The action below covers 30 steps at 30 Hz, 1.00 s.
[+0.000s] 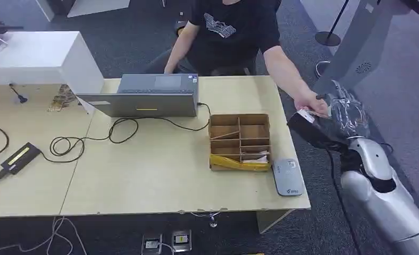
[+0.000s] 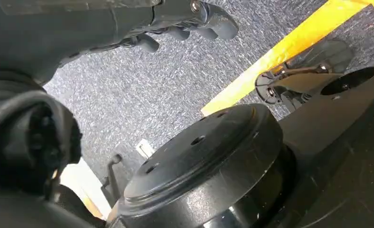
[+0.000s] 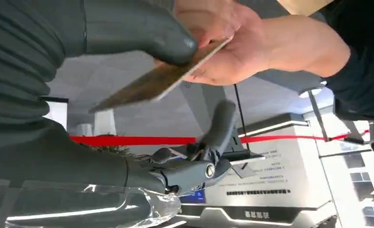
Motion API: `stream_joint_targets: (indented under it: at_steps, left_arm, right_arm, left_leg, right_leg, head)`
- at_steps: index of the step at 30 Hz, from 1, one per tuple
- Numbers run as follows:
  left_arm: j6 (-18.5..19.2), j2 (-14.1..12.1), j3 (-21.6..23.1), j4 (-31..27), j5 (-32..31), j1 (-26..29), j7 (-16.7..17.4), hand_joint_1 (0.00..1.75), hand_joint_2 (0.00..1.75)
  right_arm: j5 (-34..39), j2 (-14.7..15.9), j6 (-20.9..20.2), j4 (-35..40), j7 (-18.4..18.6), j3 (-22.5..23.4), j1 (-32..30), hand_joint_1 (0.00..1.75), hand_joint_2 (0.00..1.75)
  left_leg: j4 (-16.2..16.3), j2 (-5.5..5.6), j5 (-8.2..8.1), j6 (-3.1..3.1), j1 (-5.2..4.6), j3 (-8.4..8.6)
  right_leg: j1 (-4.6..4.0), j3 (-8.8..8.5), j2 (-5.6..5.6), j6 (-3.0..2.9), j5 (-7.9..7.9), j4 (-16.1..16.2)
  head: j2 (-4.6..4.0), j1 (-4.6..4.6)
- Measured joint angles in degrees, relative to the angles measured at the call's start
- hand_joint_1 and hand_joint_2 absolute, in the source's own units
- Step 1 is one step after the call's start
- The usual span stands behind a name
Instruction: Pass the card to the sensor for recognition and then transmit it.
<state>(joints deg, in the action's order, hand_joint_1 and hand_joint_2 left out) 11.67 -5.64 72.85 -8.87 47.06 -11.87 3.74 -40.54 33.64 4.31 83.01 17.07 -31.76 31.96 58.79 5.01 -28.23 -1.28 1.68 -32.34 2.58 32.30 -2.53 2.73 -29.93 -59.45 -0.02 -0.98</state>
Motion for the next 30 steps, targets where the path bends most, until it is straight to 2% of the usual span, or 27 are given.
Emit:
stream_joint_targets:
  at_steps: [4,14,23,30]
  left_arm:
    - [0.0,0.02,-0.02,0.0,0.37,0.01,0.0,0.0,0.0]
    - [0.0,0.02,-0.02,0.0,0.46,0.08,0.0,0.0,0.0]
    - [0.0,0.0,-0.02,0.0,0.57,0.31,0.0,0.0,0.0]
    - [0.0,-0.13,-0.15,0.0,1.66,0.87,-0.09,0.0,0.0]
  right_arm:
    - [0.0,-1.24,1.28,-2.44,-1.05,-1.11,1.48,1.75,1.75]
    - [-2.1,-2.27,2.91,-5.48,0.24,-2.62,3.8,1.75,1.75]
    - [-4.13,-2.23,4.09,-7.58,1.55,-3.47,3.17,1.75,1.75]
    - [-3.5,-1.77,6.75,-9.2,0.57,-3.47,0.32,1.75,1.75]
  left_leg:
    - [0.0,0.01,0.0,0.0,0.0,0.0]
    - [0.01,0.01,0.0,0.0,0.0,0.01]
    - [0.01,-0.02,0.0,0.0,0.0,0.03]
    - [0.01,-0.05,-0.01,-0.01,0.0,0.02]
  right_leg:
    - [0.0,0.0,0.0,0.0,0.0,0.0]
    - [0.0,0.01,0.0,0.0,0.0,0.0]
    - [0.0,0.04,-0.04,0.0,0.0,0.01]
    - [0.0,0.05,-0.04,0.0,0.0,0.01]
  head:
    - [0.0,-0.02]
    - [0.0,-0.02]
    - [0.0,-0.02]
    - [0.0,-0.02]
